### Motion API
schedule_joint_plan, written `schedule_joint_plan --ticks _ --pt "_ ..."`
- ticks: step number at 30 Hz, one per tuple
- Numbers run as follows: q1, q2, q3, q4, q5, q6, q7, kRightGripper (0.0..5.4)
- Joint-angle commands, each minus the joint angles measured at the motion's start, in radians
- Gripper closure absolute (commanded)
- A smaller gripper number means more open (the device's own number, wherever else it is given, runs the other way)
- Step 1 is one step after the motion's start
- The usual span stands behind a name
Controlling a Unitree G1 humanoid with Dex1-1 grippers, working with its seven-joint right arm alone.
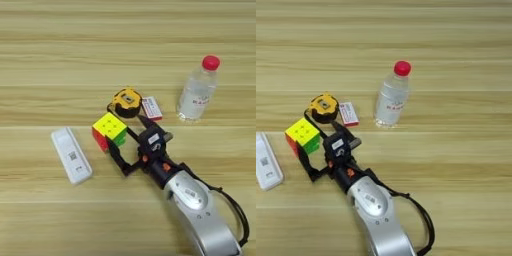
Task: Move the objects on the table
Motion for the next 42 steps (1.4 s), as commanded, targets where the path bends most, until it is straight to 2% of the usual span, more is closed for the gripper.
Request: schedule_joint_plan --ticks 1,4,8,13,22,31,42 --pt "-0.014 -0.006 -0.079 -0.109 0.014 -0.018 -0.047 0.05" --pt "-0.003 -0.009 -0.123 -0.137 0.027 -0.011 -0.066 0.05" --pt "-0.004 -0.016 -0.202 -0.164 0.012 -0.037 -0.117 0.05" --pt "-0.008 -0.005 -0.285 -0.173 0.031 -0.008 -0.175 0.05" --pt "-0.004 0.011 -0.315 -0.15 0.042 0.018 -0.207 0.05" --pt "-0.087 -0.001 -0.359 -0.033 0.073 0.024 -0.197 0.05" --pt "-0.23 -0.051 -0.4 0.142 0.088 0.006 -0.167 0.05"
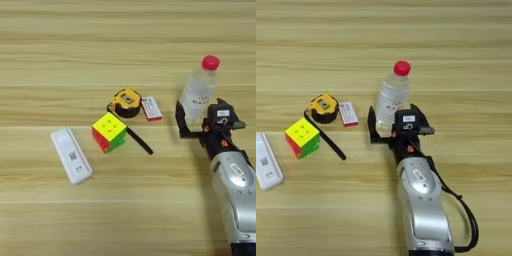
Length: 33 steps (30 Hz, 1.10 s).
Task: Move the objects on the table
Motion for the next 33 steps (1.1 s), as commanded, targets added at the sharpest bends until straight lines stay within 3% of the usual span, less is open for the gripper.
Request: schedule_joint_plan --ticks 1,14,22,33 --pt "-0.102 -0.034 -0.02 0.027 0.013 -0.034 0.009 0.05" --pt "-0.286 -0.072 -0.047 0.273 0.024 -0.078 0.033 0.05" --pt "-0.337 -0.078 -0.053 0.356 0.029 -0.111 0.05 0.05" --pt "-0.365 -0.082 -0.062 0.408 0.038 -0.138 0.053 1.17"
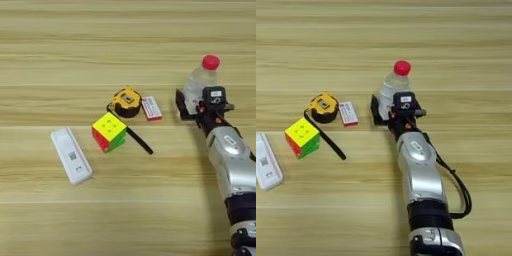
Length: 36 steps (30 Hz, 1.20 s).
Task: Move the objects on the table
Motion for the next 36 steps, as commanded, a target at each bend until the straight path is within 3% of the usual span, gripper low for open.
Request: schedule_joint_plan --ticks 1,12,27,36 --pt "-0.076 -0.024 -0.009 -0.029 0.013 -0.042 0.001 1.23" --pt "-0.056 -0.018 -0.006 -0.058 0.023 -0.038 0.01 2.13" --pt "0.189 0.05 0.108 -0.431 0.026 0.088 0.04 2.23" --pt "0.295 0.091 0.206 -0.523 0.022 0.11 0.051 2.23"
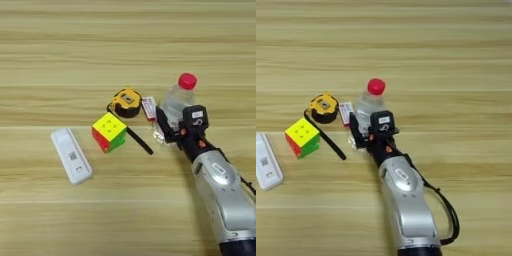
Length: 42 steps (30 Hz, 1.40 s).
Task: Move the objects on the table
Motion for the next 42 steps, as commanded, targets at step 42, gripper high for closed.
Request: schedule_joint_plan --ticks 42 --pt "-0.056 -0.026 0.0 0.079 -0.101 -0.158 -0.069 2.19"
